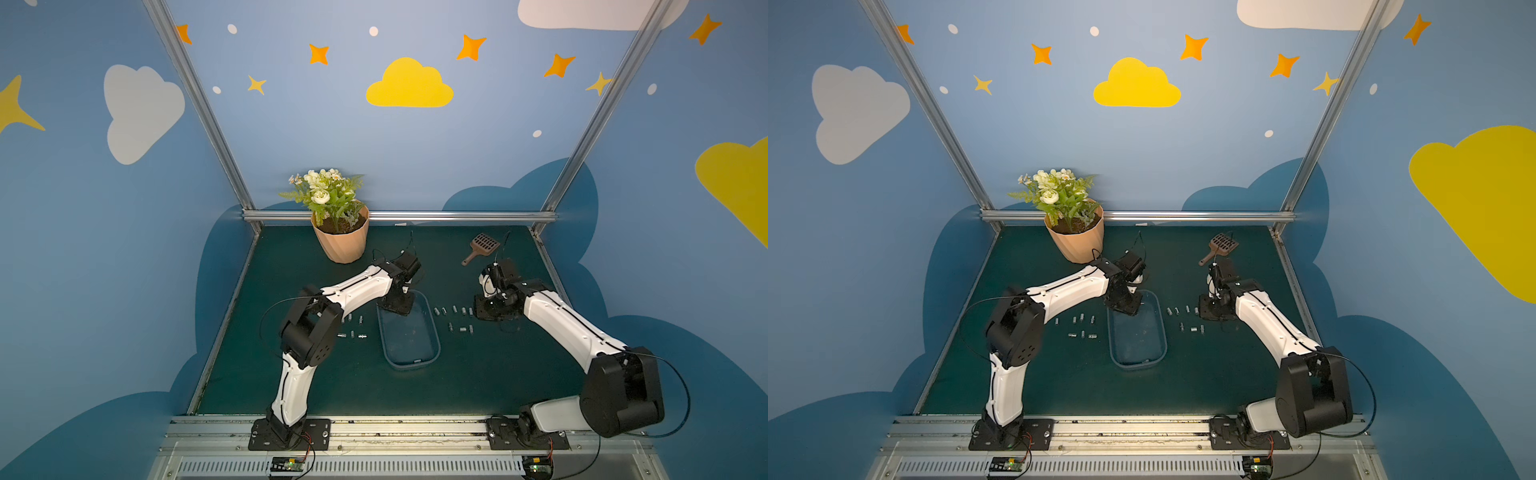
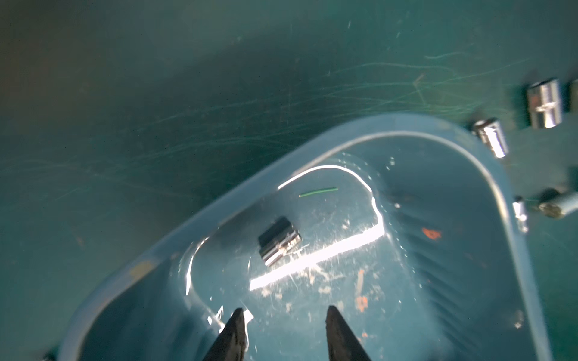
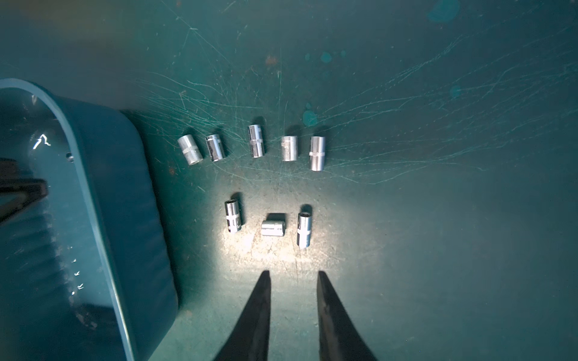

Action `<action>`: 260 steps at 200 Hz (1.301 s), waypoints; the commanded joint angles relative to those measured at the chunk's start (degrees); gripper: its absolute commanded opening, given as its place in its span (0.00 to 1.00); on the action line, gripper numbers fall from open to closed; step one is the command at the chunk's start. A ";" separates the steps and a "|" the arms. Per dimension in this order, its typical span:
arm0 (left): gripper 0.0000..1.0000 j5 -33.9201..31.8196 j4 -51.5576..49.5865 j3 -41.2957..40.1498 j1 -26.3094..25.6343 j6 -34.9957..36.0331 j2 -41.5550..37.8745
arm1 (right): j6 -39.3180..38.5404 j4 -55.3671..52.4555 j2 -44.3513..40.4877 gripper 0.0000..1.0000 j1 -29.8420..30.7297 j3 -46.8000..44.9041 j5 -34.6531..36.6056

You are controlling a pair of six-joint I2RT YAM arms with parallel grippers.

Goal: Take out the socket from the storage box
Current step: Pick up the socket head from the storage box.

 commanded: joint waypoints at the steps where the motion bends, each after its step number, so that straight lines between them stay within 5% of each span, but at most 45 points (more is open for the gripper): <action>1: 0.44 -0.80 -2.98 2.98 -0.06 2.06 2.13 | -0.16 -0.58 -1.19 0.27 0.12 -0.98 -0.43; 122: 0.43 -1.78 -4.94 8.50 0.32 5.08 9.73 | 0.09 -0.27 -0.49 0.27 0.08 -1.30 -0.71; 260: 0.11 -0.54 -4.33 6.40 0.21 4.10 8.79 | 0.05 -0.22 -0.40 0.27 0.13 -1.51 -0.78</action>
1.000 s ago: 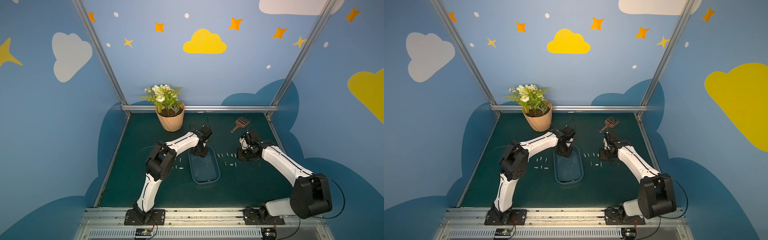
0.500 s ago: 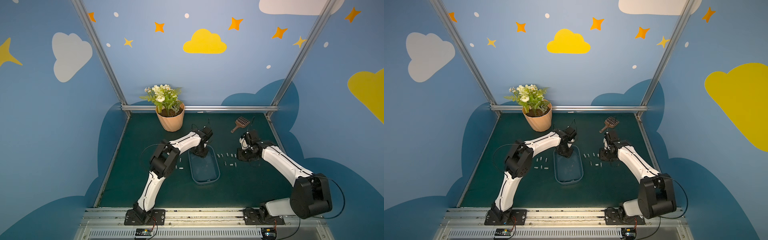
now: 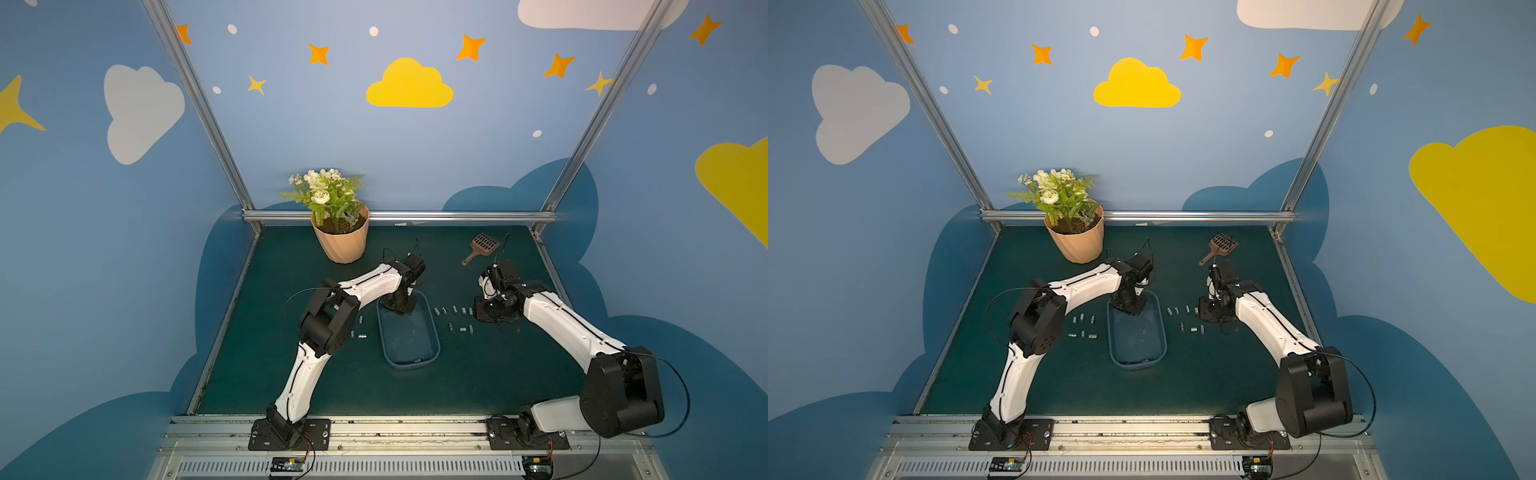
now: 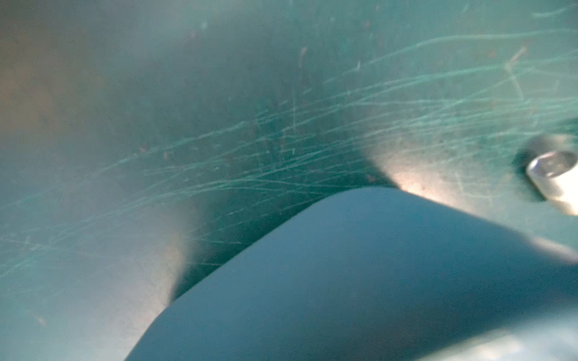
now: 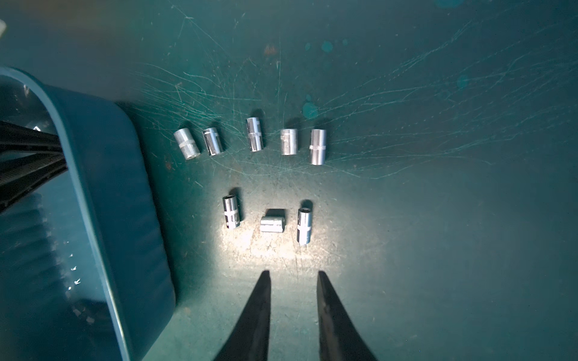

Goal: Take out the socket from the storage box
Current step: Pick up the socket head from the storage box, then place the socket head at the center of the board.

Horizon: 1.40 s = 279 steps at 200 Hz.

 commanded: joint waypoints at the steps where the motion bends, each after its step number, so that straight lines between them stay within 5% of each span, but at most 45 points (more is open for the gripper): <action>1: 0.11 0.79 -0.68 -1.06 0.04 -0.22 -0.05 | -0.08 -0.27 -0.37 0.27 0.11 -0.70 -0.46; 140: 0.10 -2.98 -1.12 -5.78 3.61 -6.26 -20.54 | -0.44 0.43 0.36 0.27 0.15 -0.39 -1.12; 216: 0.12 -3.08 1.38 -21.77 15.23 -9.70 -33.02 | -0.37 0.77 0.55 0.27 0.19 -0.88 -1.21; 279: 0.13 -0.93 5.65 -33.54 22.94 -9.93 -35.75 | -0.44 0.79 0.58 0.27 0.23 -0.88 -1.21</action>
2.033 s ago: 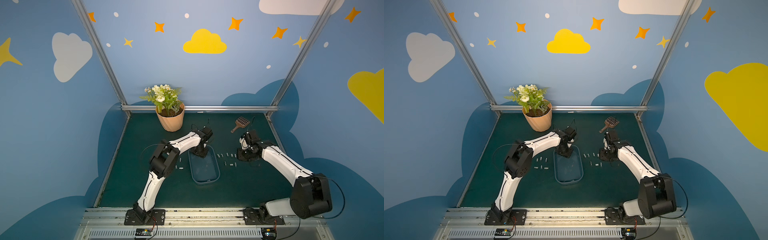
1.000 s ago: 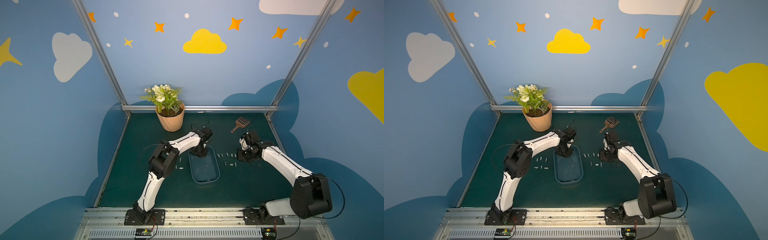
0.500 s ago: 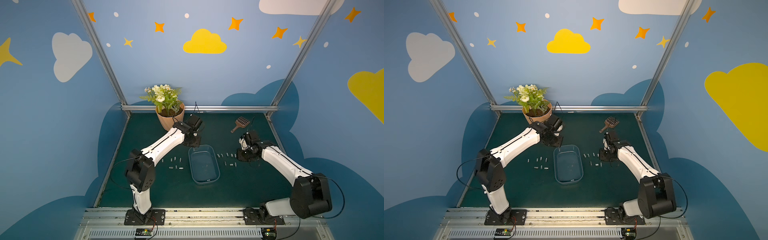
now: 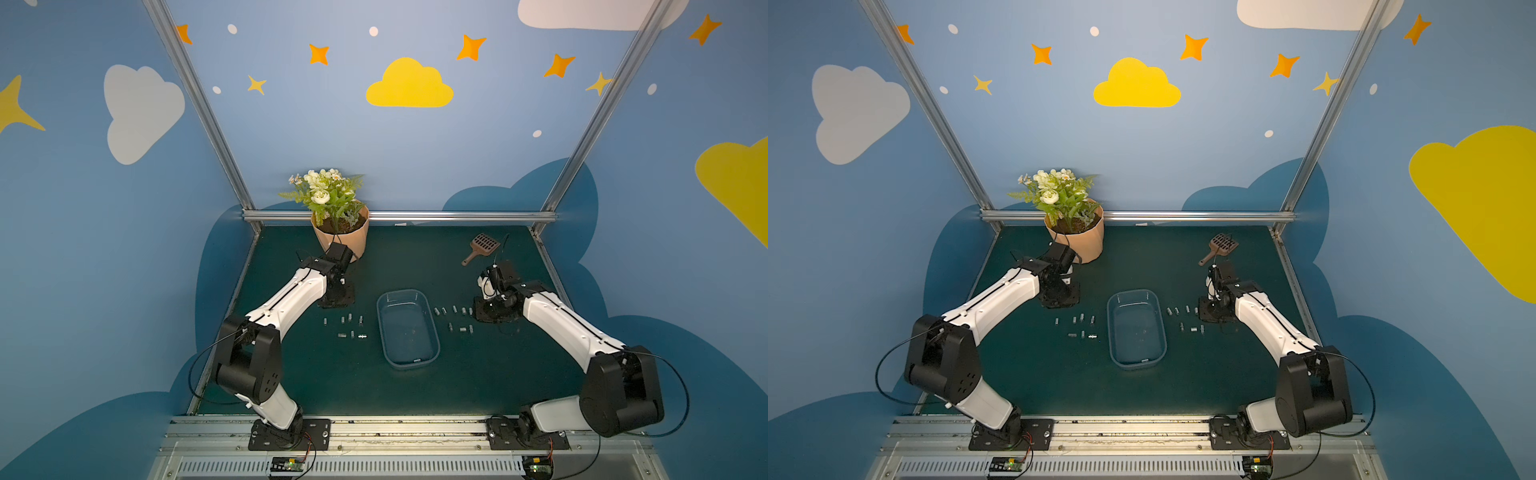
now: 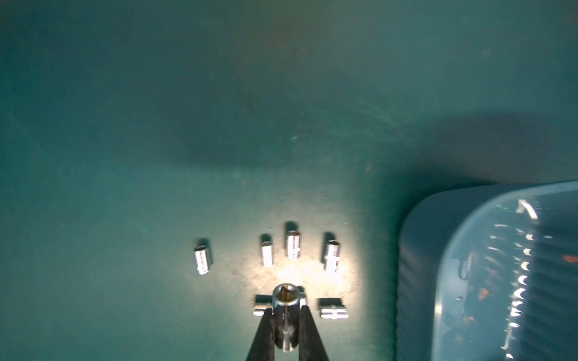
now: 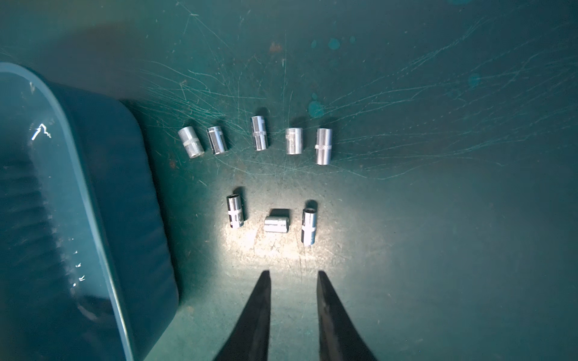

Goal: Take out the socket from the storage box
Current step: Place the socket head at the center of the board.

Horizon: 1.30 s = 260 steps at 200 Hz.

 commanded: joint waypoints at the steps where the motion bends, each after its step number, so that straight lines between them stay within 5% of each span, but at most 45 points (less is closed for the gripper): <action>1: 0.13 1.65 2.33 -2.85 1.73 -0.34 -0.89 | -0.32 0.31 0.37 0.27 0.24 -0.68 -0.27; 200: 0.13 3.35 9.14 -9.49 4.36 -0.31 9.81 | -0.25 -0.13 0.28 0.27 0.14 -0.64 -0.01; 260: 0.24 3.21 8.95 -9.42 4.37 -0.25 9.57 | -0.27 -0.28 0.11 0.27 0.17 -0.55 0.08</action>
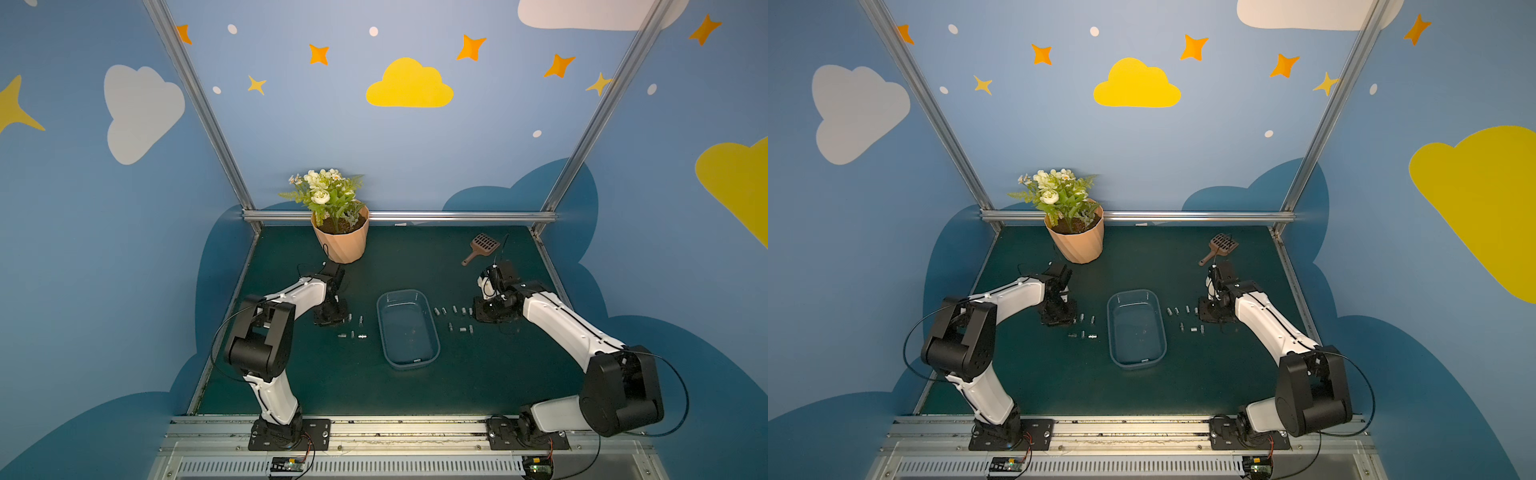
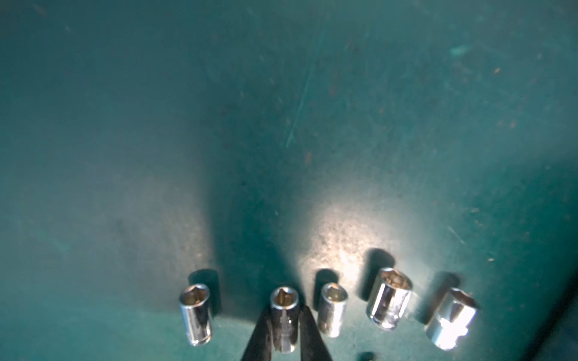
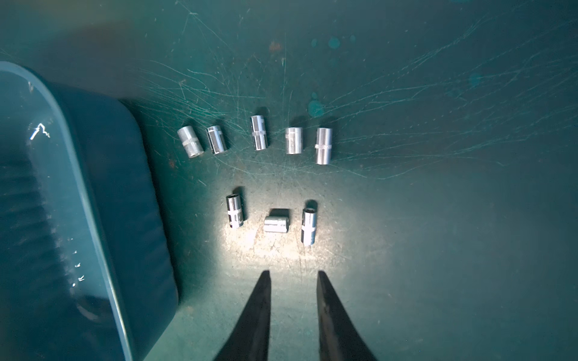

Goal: Take out the socket from the storage box
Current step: Place the socket head at the center of the board.

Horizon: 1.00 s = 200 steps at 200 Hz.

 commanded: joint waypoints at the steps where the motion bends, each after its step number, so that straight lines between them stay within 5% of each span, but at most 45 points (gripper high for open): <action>1: 0.24 -0.13 -0.24 -0.59 0.34 -0.17 0.85 | -0.28 -0.29 0.04 0.27 0.17 -0.51 0.14; 200: 0.27 -0.67 -4.84 2.09 0.25 0.61 -8.80 | -0.57 -1.70 -1.98 0.27 0.92 0.25 -0.15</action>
